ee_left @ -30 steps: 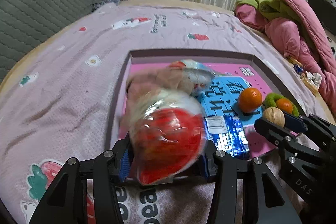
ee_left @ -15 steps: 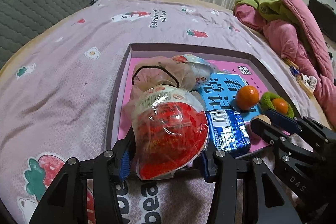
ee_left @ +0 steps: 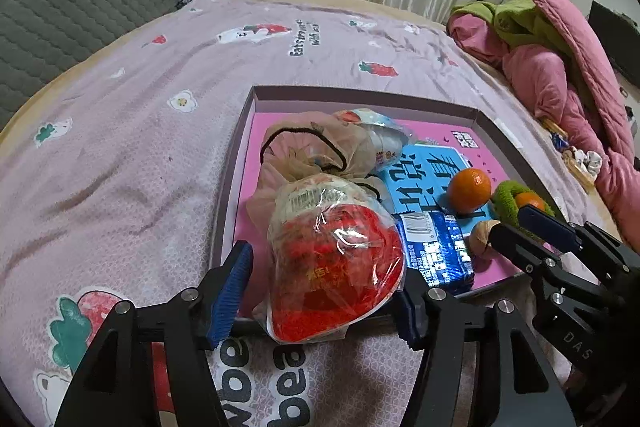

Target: Organize objects

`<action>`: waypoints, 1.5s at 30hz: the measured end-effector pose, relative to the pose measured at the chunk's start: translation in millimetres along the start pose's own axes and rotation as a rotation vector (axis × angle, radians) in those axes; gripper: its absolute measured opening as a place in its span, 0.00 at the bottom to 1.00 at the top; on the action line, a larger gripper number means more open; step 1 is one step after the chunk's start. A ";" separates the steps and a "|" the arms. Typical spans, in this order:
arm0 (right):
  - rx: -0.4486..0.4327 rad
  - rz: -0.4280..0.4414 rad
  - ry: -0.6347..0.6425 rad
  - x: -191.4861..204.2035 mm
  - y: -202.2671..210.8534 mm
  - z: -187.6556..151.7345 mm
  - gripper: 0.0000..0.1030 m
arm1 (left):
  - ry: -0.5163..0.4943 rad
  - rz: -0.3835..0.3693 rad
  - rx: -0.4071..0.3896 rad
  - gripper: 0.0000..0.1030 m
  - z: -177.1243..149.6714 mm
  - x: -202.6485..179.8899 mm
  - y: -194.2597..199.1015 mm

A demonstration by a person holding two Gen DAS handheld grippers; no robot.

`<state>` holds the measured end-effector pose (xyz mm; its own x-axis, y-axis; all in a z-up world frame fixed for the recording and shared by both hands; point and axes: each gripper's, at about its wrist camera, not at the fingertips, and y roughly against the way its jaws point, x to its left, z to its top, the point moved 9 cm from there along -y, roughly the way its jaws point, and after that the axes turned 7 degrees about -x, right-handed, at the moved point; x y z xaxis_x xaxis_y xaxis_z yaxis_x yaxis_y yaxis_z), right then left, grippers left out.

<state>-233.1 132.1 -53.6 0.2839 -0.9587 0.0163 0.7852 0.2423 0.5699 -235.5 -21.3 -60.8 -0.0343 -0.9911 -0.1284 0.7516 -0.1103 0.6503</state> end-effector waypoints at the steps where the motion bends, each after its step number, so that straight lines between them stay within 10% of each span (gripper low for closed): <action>1: -0.004 -0.001 -0.001 -0.9 0.9 1.2 0.41 | 0.003 0.000 -0.005 0.63 1.1 0.1 1.4; 45: -0.264 -0.041 -0.011 -4.0 99.5 28.0 0.84 | 0.006 0.050 -0.262 0.78 19.2 -20.5 97.2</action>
<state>-171.6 155.9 26.1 0.2442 -0.9697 0.0079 0.9127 0.2326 0.3359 -174.4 -13.1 19.5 0.0108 -0.9943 -0.1057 0.8971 -0.0370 0.4402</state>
